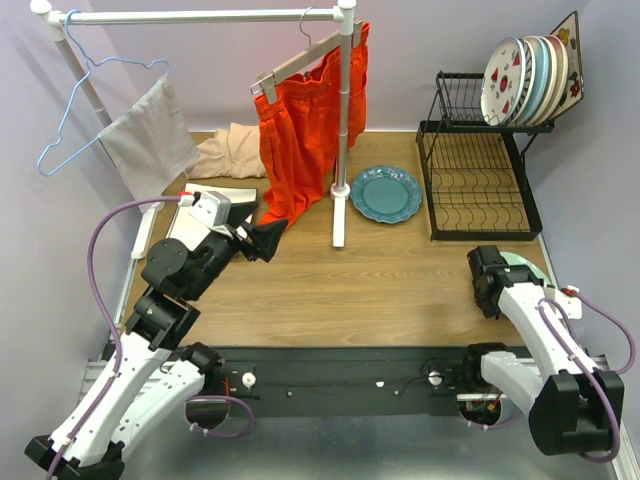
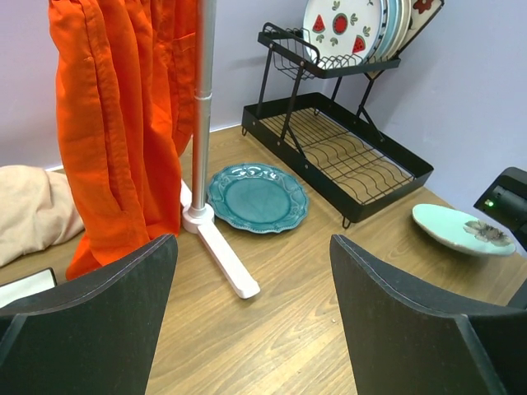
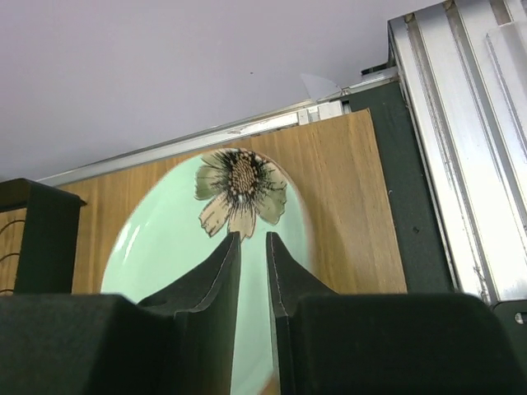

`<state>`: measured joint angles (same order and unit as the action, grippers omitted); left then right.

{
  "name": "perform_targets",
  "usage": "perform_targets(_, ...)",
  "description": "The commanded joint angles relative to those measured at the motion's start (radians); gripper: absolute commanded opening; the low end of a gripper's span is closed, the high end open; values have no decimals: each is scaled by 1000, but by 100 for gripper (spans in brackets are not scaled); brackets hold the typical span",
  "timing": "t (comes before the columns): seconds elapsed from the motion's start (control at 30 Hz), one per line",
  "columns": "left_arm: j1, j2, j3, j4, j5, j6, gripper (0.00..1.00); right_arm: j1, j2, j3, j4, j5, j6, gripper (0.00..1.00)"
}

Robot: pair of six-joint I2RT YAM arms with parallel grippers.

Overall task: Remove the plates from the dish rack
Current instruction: Place the plate at the corner of the board.

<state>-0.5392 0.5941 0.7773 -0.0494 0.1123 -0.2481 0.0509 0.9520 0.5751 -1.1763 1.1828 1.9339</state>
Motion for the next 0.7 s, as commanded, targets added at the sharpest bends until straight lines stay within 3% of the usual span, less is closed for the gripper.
perform_targets(0.0, -5, 0, -4, 10, -8, 0, 84, -6, 50, -20, 15, 69, 100, 28)
perform_targets(0.4, -7, -11, -4, -3, -46, 6, 84, -5, 178, 57, 69, 34, -48, 30)
perform_targets(0.67, -7, -4, -6, 3, -33, 1, 84, -5, 136, 199, 303, -51, -623, 30)
